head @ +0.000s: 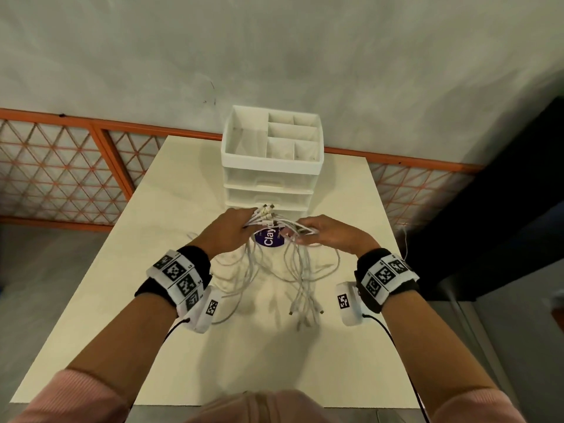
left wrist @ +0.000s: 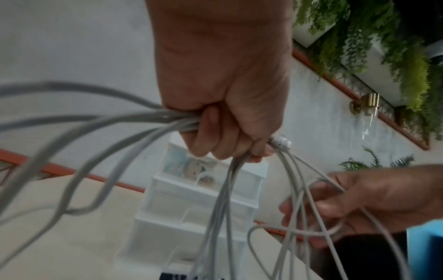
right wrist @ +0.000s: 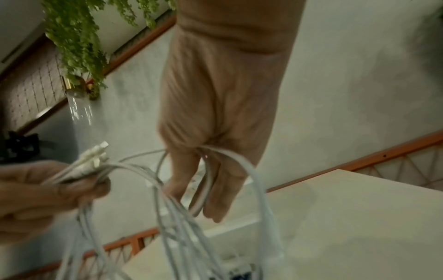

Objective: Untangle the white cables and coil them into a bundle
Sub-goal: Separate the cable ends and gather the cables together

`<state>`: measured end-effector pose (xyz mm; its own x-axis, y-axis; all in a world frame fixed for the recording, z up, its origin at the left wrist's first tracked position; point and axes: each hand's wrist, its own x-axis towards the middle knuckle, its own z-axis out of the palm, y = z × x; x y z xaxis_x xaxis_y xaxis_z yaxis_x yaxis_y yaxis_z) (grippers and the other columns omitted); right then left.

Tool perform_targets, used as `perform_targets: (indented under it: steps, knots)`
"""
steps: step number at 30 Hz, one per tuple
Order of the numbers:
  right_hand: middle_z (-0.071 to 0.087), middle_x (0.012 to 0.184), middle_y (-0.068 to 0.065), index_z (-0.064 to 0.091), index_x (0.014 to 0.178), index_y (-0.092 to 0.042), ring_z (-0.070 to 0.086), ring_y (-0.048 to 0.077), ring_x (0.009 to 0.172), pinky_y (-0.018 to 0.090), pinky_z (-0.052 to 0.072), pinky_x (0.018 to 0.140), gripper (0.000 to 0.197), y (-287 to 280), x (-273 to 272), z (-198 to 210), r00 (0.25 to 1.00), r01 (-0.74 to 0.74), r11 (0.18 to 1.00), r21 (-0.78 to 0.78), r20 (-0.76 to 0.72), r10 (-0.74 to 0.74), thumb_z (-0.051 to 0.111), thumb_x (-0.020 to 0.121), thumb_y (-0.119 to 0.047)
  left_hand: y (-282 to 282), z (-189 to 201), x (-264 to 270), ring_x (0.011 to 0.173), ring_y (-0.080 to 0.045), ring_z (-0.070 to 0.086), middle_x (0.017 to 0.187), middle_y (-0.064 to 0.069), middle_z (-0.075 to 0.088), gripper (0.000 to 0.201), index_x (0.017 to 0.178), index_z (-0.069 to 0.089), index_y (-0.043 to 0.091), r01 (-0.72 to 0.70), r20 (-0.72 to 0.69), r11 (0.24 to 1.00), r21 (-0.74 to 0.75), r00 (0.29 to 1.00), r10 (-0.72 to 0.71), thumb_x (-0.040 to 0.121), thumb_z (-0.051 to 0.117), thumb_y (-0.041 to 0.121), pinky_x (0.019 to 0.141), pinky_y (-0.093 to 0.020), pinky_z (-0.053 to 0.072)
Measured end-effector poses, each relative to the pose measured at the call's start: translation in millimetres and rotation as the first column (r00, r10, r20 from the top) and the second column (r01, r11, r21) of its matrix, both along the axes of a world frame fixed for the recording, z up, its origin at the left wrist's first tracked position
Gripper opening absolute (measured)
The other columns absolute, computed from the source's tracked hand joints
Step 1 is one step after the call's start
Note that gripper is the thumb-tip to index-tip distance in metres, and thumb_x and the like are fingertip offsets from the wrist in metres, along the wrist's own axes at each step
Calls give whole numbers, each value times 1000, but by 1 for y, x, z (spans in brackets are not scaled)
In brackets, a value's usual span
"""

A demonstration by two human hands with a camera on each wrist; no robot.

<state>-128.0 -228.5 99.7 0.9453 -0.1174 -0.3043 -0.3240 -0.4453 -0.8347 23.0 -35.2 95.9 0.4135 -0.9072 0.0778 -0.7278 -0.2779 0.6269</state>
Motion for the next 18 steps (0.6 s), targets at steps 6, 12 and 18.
perform_targets:
  steps: [6, 12, 18]
  knots:
    - [61, 125, 16, 42, 139, -16, 64, 27, 103, 29, 54, 84, 41, -18, -25, -14, 962, 273, 938, 215, -78, -262, 40, 99, -30, 8, 5, 21, 94, -38, 62, 102, -21, 67, 29, 112, 59, 5, -225, 29, 968, 108, 974, 223, 94, 50, 26, 70, -32, 37]
    - [57, 98, 10, 31, 139, -12, 67, 17, 61, 23, 55, 55, 41, -33, -30, -46, 896, 433, 891, 136, -173, -409, 41, 99, -9, 14, 7, 31, 96, -44, 58, 104, -27, 62, 31, 107, 54, -2, -394, 106, 915, 90, 917, 384, 96, 45, 25, 75, -44, 44]
    - [62, 73, 3, 54, 103, -10, 60, 10, 53, 21, 46, 52, 13, -34, -43, -74, 876, 361, 924, -126, -294, -383, 57, 90, -6, 18, 25, 38, 90, -49, 56, 98, -33, 61, 28, 103, 53, -8, -379, 152, 918, -115, 907, 393, 95, 48, 18, 65, -43, 38]
